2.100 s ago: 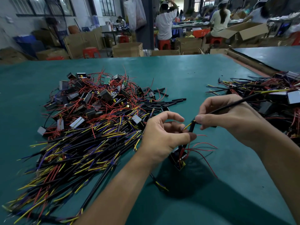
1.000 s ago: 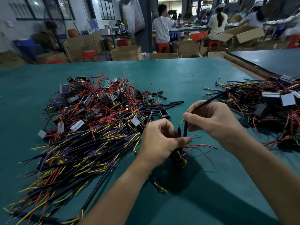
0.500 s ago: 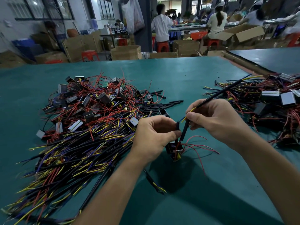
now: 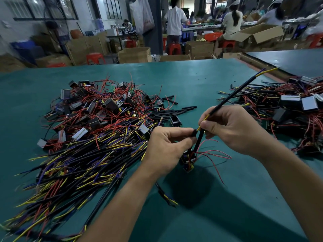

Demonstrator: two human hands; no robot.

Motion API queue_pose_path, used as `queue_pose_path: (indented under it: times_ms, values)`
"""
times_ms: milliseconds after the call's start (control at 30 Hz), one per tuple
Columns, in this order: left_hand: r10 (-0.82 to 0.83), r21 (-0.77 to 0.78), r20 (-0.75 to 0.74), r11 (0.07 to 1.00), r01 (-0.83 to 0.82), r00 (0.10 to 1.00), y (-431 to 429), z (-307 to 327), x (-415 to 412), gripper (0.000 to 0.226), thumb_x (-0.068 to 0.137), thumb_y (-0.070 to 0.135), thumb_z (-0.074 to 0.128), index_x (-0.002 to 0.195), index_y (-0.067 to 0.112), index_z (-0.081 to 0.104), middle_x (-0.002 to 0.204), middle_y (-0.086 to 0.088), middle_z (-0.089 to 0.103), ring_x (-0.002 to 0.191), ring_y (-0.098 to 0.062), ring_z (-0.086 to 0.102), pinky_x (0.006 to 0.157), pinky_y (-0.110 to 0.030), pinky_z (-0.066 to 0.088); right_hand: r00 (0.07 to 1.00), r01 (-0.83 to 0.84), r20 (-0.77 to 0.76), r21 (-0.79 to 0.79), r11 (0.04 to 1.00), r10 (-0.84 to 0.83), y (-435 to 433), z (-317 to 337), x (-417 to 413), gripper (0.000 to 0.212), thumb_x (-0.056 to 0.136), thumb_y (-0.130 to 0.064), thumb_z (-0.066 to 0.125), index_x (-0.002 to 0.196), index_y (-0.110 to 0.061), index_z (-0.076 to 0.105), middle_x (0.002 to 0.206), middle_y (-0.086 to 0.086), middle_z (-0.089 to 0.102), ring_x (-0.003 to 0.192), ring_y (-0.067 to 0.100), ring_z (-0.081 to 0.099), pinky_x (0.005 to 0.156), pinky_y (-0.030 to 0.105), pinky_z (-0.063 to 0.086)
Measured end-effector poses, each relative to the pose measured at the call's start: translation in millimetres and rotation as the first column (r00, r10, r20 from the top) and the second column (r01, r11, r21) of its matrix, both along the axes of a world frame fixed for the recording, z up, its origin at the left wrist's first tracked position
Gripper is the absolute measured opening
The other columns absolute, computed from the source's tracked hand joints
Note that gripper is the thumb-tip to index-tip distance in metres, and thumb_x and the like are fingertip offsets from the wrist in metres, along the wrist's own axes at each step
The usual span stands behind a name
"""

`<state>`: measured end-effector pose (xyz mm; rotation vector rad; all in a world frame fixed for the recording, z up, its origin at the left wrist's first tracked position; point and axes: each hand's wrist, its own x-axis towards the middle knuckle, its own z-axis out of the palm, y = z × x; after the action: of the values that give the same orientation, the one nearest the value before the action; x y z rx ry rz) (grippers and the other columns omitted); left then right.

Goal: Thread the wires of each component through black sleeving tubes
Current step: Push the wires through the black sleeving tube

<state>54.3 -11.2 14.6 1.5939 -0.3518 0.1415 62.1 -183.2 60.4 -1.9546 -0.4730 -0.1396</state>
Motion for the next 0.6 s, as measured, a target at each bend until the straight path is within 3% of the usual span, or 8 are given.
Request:
queue_pose_path:
  times_ms: [133,267,400,600]
  values:
    - [0.002,0.040,0.017,0.999,-0.003,1.000,0.7,-2.1,1.9,0.022,0.083,-0.001,0.071,0.093,0.018,0.077,0.087,0.005,0.076,0.080,-0.006,0.069,0.075,-0.023,0.056,1.000,-0.002,-0.011,0.015,1.000,0.002,0.8,-1.2,-0.4,0.011,0.088,-0.001,0.064,0.078,-0.004,0.067,0.073,0.017,0.065,0.060,0.014,0.062,0.064,0.026,0.058]
    - [-0.009,0.031,0.026,0.999,0.008,1.000,1.0,-0.9,2.8,0.023,0.084,-0.001,0.070,0.090,0.019,0.077,0.087,0.007,0.076,0.080,-0.004,0.068,0.075,-0.022,0.056,0.993,0.089,-0.098,0.206,0.974,-0.070,5.3,-4.8,2.4,0.014,0.087,-0.004,0.066,0.074,-0.008,0.066,0.064,0.009,0.065,0.057,0.015,0.061,0.061,0.023,0.057]
    - [-0.059,0.017,-0.008,0.998,0.060,0.998,1.3,-1.7,1.8,0.031,0.084,-0.002,0.069,0.088,0.026,0.079,0.086,0.000,0.077,0.076,-0.011,0.068,0.070,-0.029,0.060,0.972,0.106,-0.232,0.315,0.943,-0.032,3.4,-5.7,3.7,0.008,0.089,0.001,0.062,0.088,-0.006,0.061,0.065,0.009,0.065,0.056,0.015,0.061,0.064,0.028,0.061]
    - [-0.056,0.078,-0.047,0.995,0.060,0.997,4.7,-0.5,1.9,0.028,0.082,-0.003,0.072,0.085,0.024,0.078,0.077,0.002,0.076,0.066,-0.005,0.066,0.060,-0.018,0.053,0.960,0.112,-0.280,0.286,0.952,-0.029,-0.8,-4.1,4.3,0.009,0.091,0.001,0.059,0.097,-0.004,0.058,0.067,0.010,0.062,0.057,0.013,0.060,0.062,0.028,0.060]
